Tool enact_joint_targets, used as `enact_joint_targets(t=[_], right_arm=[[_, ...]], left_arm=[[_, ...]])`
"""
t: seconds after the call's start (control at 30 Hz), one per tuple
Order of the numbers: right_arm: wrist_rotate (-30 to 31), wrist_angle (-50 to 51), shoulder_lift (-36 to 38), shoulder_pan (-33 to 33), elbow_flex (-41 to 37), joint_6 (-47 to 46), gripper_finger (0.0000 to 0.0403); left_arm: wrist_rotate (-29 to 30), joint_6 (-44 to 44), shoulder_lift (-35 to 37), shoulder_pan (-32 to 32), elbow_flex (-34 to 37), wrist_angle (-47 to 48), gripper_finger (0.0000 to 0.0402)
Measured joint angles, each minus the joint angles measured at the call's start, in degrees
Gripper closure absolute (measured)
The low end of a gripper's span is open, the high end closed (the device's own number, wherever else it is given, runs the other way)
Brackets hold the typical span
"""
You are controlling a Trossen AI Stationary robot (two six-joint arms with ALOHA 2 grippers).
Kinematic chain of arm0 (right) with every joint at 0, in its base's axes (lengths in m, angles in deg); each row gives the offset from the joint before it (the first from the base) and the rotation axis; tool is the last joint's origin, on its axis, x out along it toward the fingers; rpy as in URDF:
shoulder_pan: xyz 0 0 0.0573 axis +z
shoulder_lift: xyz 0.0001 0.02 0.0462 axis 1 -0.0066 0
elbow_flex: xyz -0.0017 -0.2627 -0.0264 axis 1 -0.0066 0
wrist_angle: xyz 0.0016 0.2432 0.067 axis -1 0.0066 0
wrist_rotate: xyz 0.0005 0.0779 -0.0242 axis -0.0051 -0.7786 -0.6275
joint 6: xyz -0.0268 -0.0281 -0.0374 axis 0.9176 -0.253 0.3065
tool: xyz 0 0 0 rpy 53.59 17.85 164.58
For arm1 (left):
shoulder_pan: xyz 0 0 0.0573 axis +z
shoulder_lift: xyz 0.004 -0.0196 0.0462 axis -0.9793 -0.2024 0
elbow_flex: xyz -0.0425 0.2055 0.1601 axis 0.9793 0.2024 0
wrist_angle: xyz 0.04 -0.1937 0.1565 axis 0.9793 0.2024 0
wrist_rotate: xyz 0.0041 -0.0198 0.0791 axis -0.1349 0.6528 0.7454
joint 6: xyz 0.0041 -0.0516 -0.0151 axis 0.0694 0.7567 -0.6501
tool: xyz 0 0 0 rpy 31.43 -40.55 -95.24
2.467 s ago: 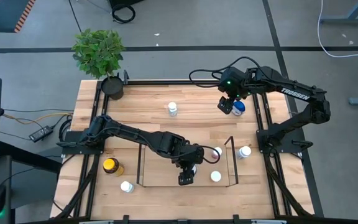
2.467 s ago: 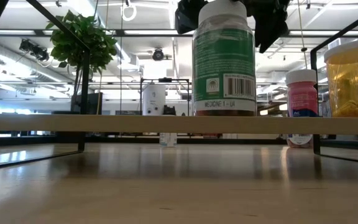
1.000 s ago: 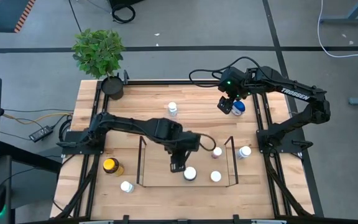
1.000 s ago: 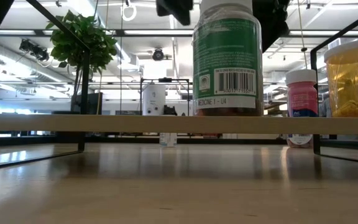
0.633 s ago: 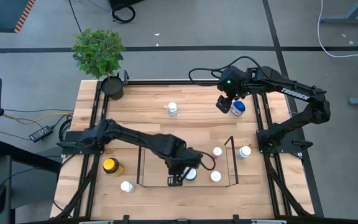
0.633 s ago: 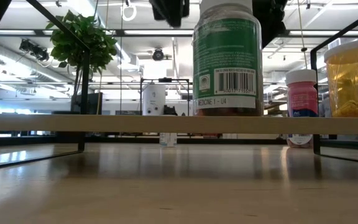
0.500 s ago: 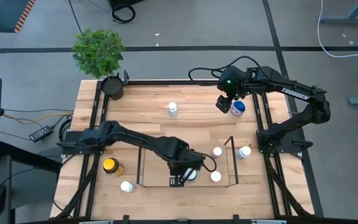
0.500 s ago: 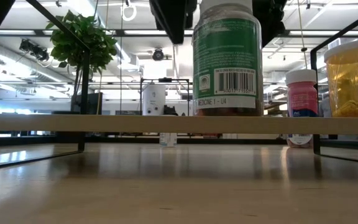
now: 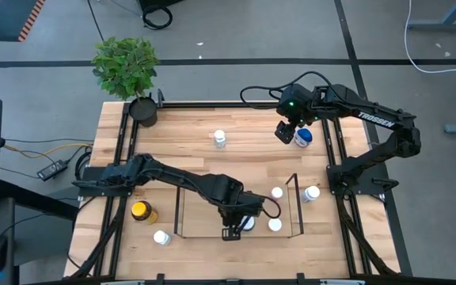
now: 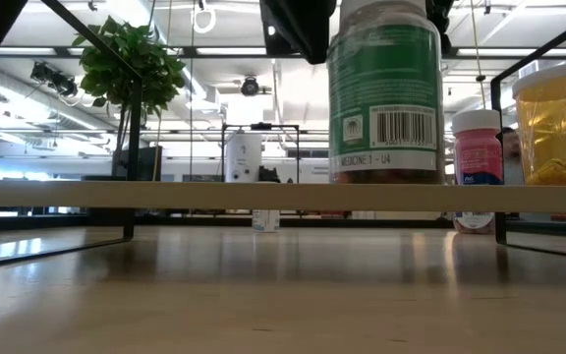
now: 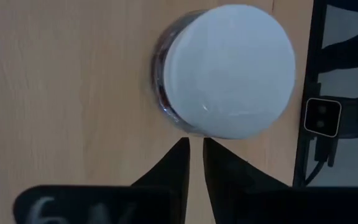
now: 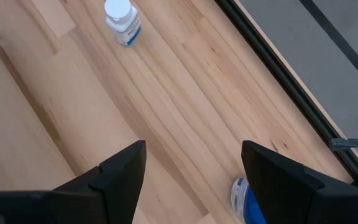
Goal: Pick and place medicine bottles onto shelf by color
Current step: Put the green pill bottle on the shelf, then put the blue pill bottle on the shelf
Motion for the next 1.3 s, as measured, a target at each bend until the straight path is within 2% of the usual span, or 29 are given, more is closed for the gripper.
enact_joint_targets(t=[0.4, 0.6, 0.77, 0.93, 1.07, 1.2, 1.3], right_arm=[[0.0, 0.04, 0.0, 0.0, 0.0, -0.13, 0.0132], [0.84, 2.36, 0.0, -0.02, 0.0, -2.03, 0.0132], [5.58, 4.51, 0.0, -0.22, 0.0, -3.05, 0.0132], [6.05, 4.87, 0.02, -1.8, -0.34, -3.28, 0.0132], [4.54, 5.07, 0.04, -4.36, -4.08, -4.11, 0.0132], [0.93, 5.06, 0.04, -7.61, -11.3, -4.75, 0.0132], [0.37, 5.23, 0.0, -9.79, -16.6, -4.79, 0.0132]], left_arm=[[-0.01, 0.27, 0.0, 1.83, 0.0, -2.69, 0.0356], [0.02, -1.63, 0.0, 2.7, 0.0, 0.49, 0.0349], [4.97, -2.68, 0.22, 4.3, 0.0, 5.94, 0.0332], [5.47, -6.69, 1.76, 6.45, 0.0, 8.19, 0.03], [7.28, -9.45, 4.34, 8.19, -0.02, 8.19, 0.0273], [11.97, -13.25, 7.59, 9.68, -0.06, 7.69, 0.0244], [12.33, -15.49, 9.84, 10.87, -0.09, 7.68, 0.0225]])
